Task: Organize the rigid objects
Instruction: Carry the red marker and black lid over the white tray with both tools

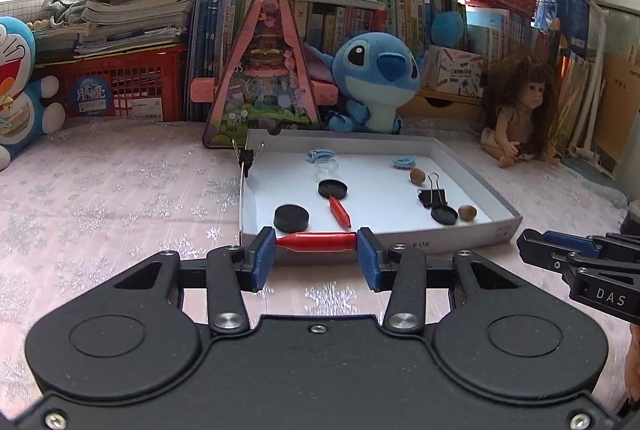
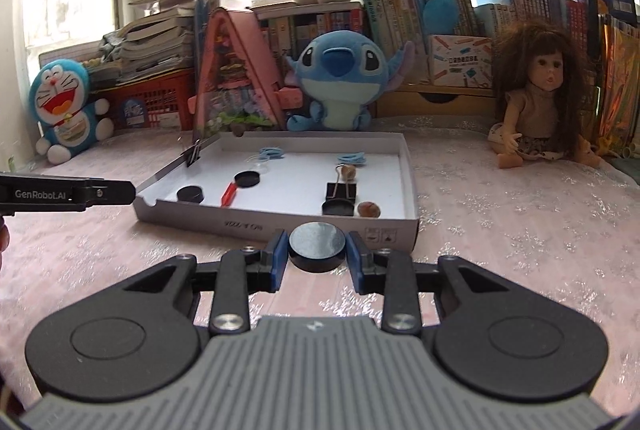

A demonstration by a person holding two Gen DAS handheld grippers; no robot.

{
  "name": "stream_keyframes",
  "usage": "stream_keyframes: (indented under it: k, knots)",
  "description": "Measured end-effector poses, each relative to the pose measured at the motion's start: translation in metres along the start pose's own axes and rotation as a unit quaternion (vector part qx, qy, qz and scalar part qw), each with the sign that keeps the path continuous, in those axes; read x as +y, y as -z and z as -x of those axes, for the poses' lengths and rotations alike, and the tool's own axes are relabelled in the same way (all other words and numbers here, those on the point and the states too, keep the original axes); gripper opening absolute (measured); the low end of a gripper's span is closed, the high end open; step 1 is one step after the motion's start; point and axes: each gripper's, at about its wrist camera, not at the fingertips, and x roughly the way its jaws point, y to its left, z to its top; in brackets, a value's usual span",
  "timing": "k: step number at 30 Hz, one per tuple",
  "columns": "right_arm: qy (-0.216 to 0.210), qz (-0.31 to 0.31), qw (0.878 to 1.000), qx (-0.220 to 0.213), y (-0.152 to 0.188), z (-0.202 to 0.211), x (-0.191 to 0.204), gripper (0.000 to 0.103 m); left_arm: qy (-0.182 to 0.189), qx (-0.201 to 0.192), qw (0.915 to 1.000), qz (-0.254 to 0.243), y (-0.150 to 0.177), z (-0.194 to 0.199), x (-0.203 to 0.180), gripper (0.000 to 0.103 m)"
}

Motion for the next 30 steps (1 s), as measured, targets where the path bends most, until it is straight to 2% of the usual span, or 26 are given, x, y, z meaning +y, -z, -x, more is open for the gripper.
stream_keyframes:
  k: [5,11,17,22,30]
  knots:
    - [0.01,-0.015,1.0,0.008,-0.017,-0.016,-0.012,0.037,0.002,0.009,0.9999,0.01,-0.017,-0.02,0.007,0.042]
    - [0.011,-0.067,0.997,0.037,-0.041,-0.041,-0.034,0.037,0.013,0.032,0.9988,0.036,-0.043,-0.05,0.016,0.042]
    - [0.019,-0.097,0.993,0.062,-0.064,-0.069,-0.052,0.037,0.012,0.058,0.9976,0.035,-0.064,-0.086,0.018,0.042]
    - [0.016,-0.138,0.985,0.102,-0.078,-0.104,-0.068,0.037,0.001,0.077,0.9962,0.041,-0.068,-0.123,0.019,0.042]
    - [0.03,-0.128,0.983,0.125,-0.078,-0.134,-0.067,0.037,-0.015,0.09,0.9955,0.024,-0.065,-0.157,0.016,0.042]
